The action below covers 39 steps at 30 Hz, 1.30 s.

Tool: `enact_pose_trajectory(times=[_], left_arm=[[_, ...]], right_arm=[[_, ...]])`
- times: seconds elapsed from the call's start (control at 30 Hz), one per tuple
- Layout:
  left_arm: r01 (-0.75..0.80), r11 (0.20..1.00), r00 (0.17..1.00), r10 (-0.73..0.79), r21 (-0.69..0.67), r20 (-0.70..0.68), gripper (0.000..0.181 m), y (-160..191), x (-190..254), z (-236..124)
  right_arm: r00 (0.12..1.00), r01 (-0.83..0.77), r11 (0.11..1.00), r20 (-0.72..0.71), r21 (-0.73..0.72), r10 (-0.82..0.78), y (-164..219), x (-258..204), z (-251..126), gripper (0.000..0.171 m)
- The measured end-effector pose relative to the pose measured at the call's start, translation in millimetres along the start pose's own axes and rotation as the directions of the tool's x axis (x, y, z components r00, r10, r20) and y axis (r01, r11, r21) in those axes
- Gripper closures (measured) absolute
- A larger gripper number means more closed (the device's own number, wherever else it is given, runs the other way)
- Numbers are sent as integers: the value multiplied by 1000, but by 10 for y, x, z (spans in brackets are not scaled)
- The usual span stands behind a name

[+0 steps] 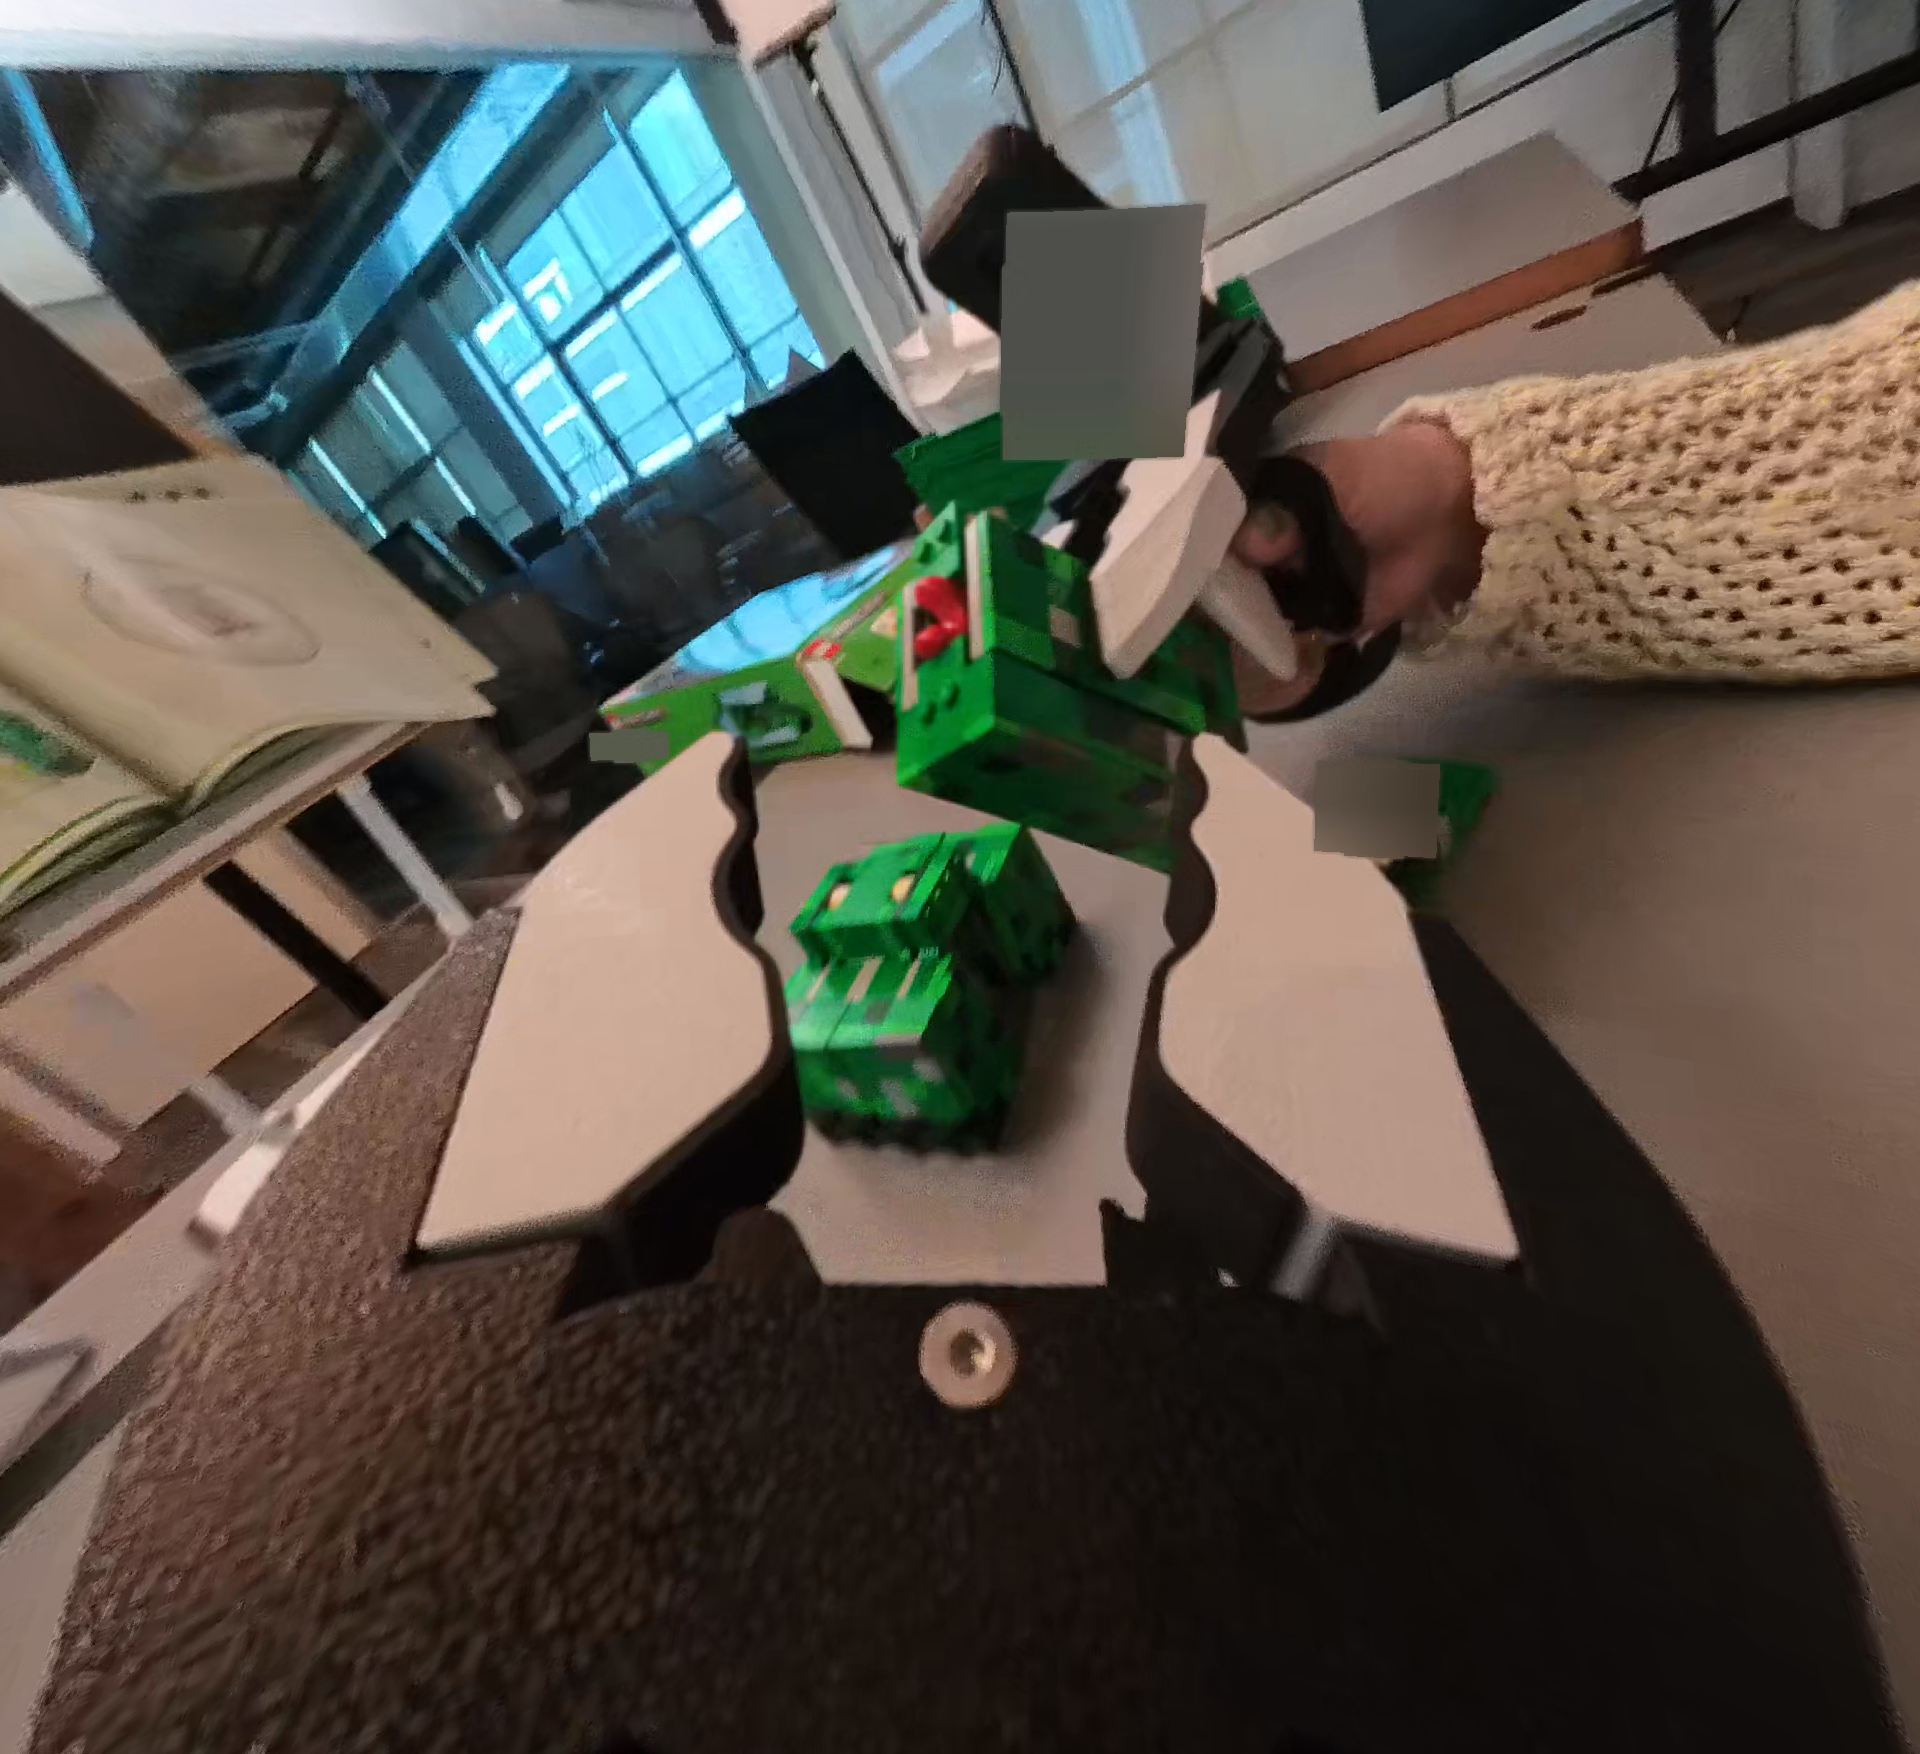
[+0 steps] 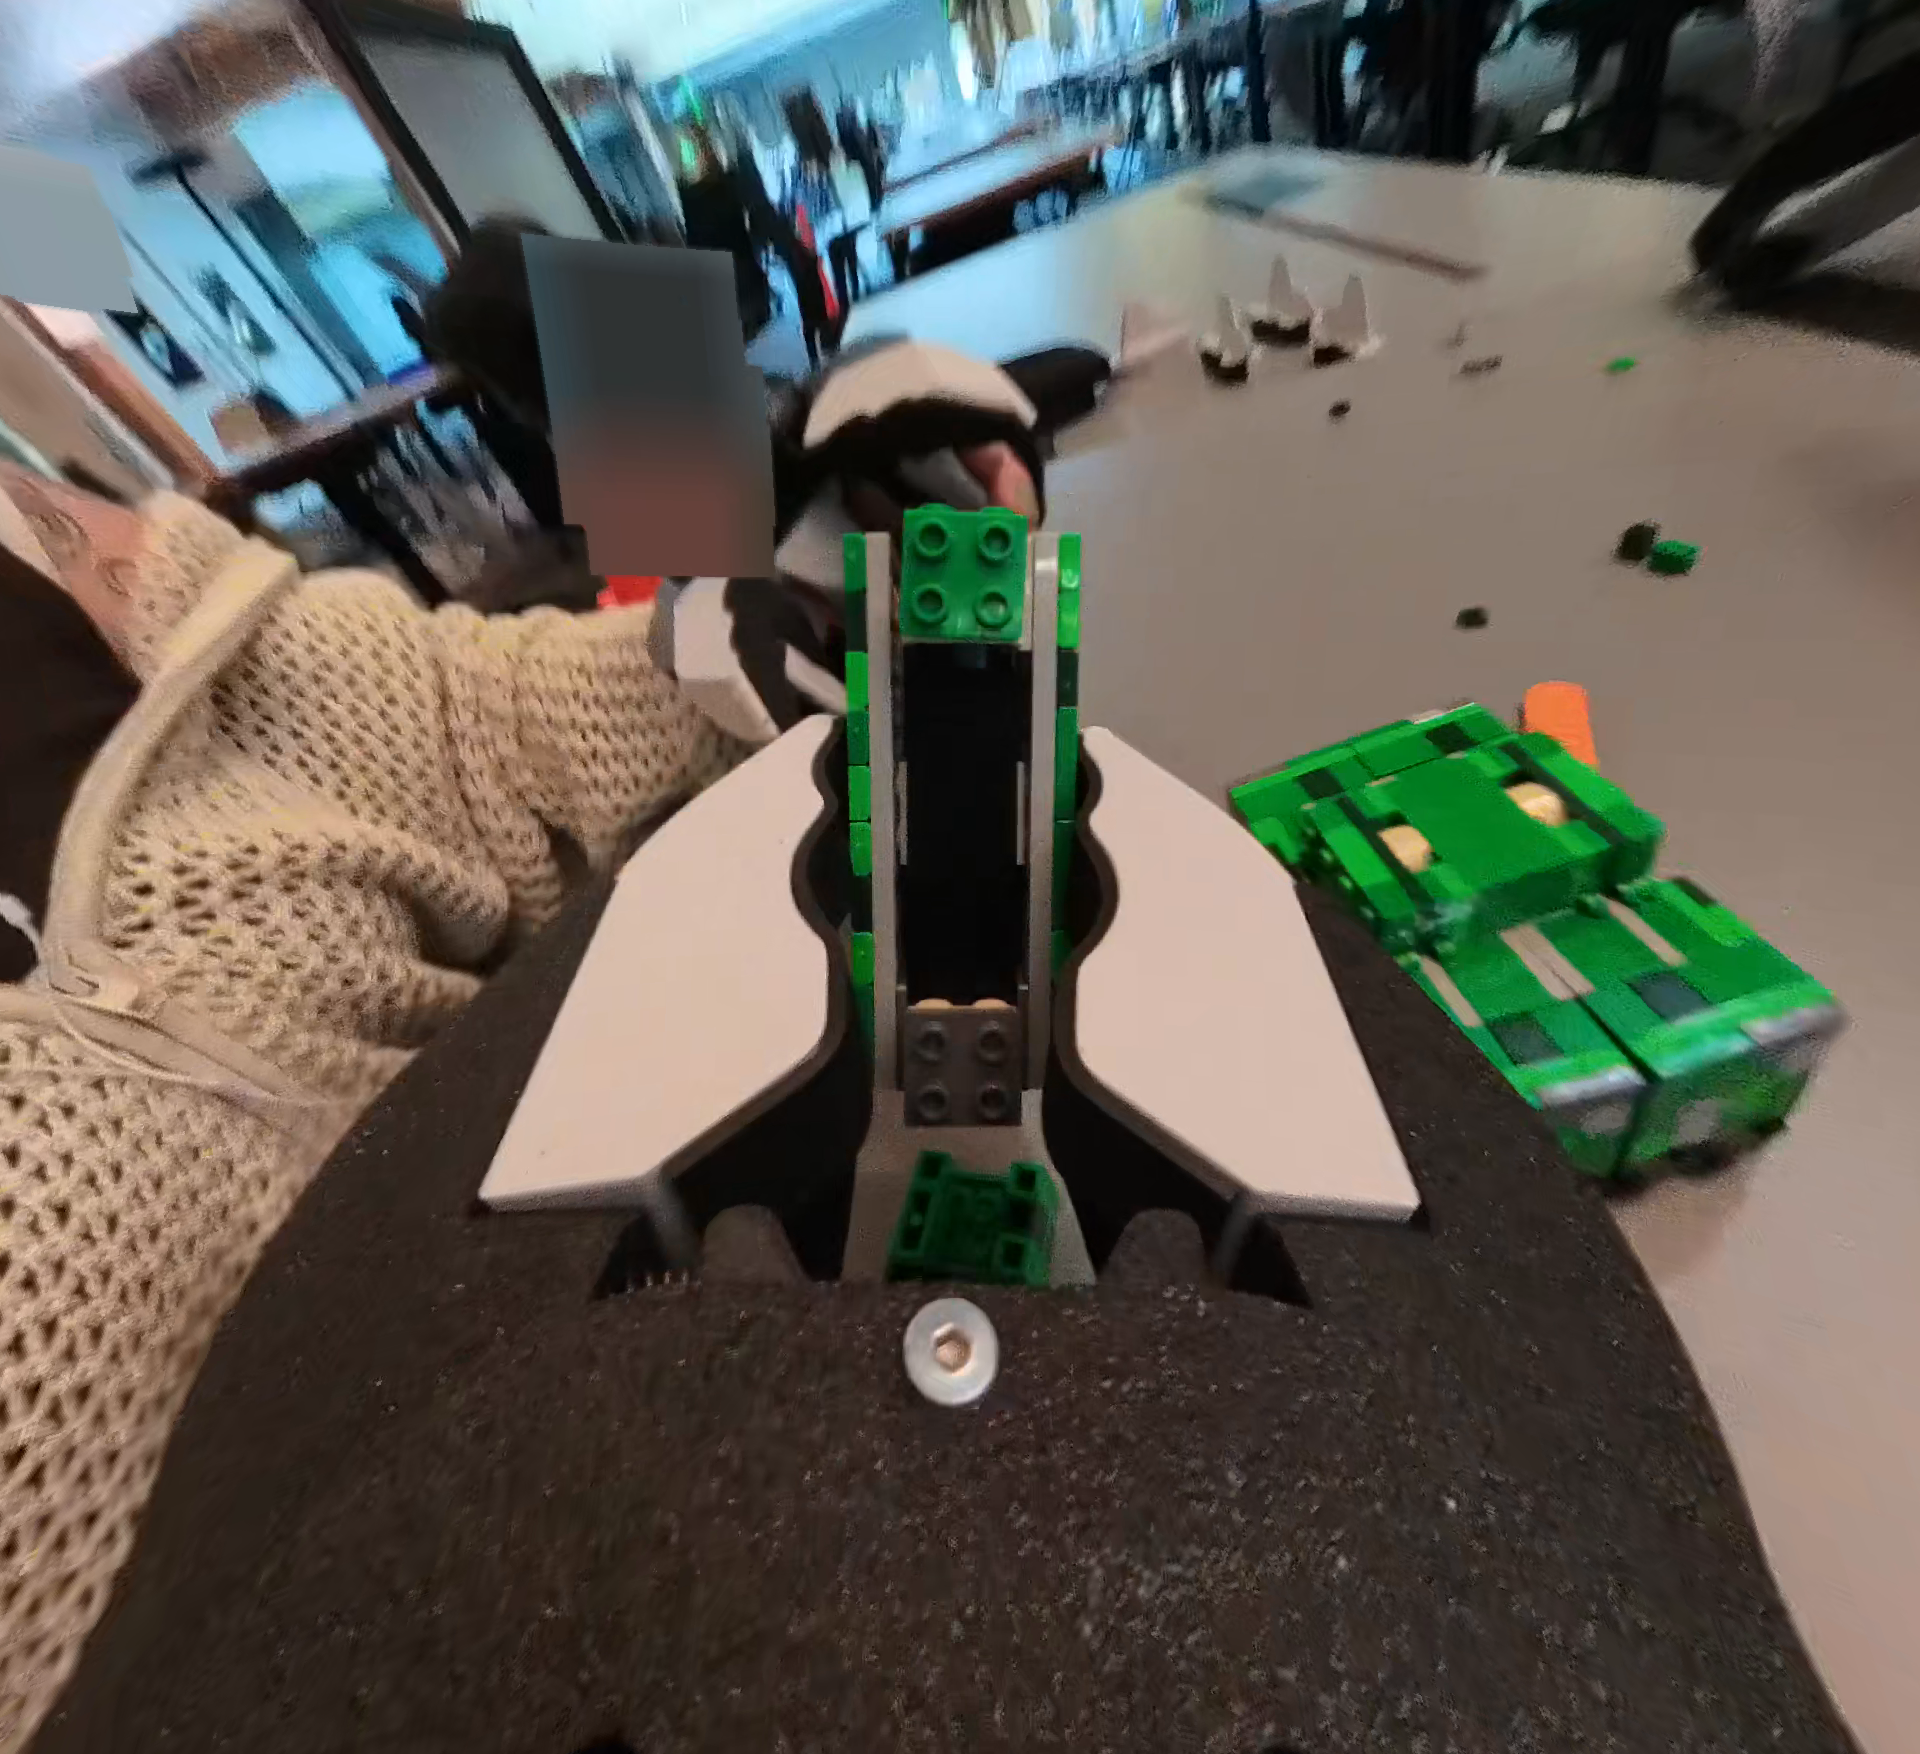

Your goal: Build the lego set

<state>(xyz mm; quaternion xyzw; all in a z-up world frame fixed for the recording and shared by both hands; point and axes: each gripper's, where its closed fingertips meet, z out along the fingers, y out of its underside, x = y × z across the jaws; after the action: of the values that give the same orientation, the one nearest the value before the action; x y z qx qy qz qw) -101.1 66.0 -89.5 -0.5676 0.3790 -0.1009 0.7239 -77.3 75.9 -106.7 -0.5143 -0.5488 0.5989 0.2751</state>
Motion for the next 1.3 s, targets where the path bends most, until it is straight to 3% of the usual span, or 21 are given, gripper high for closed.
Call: enact_pose_trajectory(times=[0.13, 0.27, 0.37, 0.47, 0.6, 0.7, 0.8, 0.93, 1.13, 1.3], left_arm=[[-17, 998, 998, 20, -57, 64, 108, 30, -39, -348], [10, 994, 993, 2, -107, 120, 114, 98, -10, -667], [48, 976, 995, -29, -211, 95, 115, 251, 89, -758], [75, 942, 997, -67, -327, 34, 114, 439, 215, -744], [126, 886, 987, -157, -447, -34, 116, 673, 356, -666], [145, 884, 984, -177, -445, -32, 115, 667, 344, -643], [158, 892, 981, -189, -423, -31, 115, 584, 328, -645], [119, 882, 979, -180, -455, -91, 121, 543, 378, -583], [50, 746, 946, -248, -664, -208, 123, 759, 478, -494], [-50, 663, 933, -237, -747, -272, 143, 879, 532, -514]], right_arm=[[988, 152, 945, 35, -290, -149, 214, -95, 333, 134], [940, 323, 739, 109, -591, -324, 564, -37, 634, 134], [896, 412, 584, 196, -700, -397, 803, -30, 794, 134], [875, 450, 505, 250, -737, -415, 948, -45, 878, 134], [872, 463, 512, 269, -724, -408, 957, -95, 929, 134], [867, 472, 520, 268, -711, -421, 941, -90, 911, 133], [867, 481, 572, 262, -664, -424, 858, -131, 840, 123], [880, 465, 661, 228, -589, -416, 680, -134, 653, 122], [904, 425, 682, 237, -595, -356, 722, -70, 577, 129], [887, 456, 629, 260, -630, -383, 801, -67, 608, 135]])
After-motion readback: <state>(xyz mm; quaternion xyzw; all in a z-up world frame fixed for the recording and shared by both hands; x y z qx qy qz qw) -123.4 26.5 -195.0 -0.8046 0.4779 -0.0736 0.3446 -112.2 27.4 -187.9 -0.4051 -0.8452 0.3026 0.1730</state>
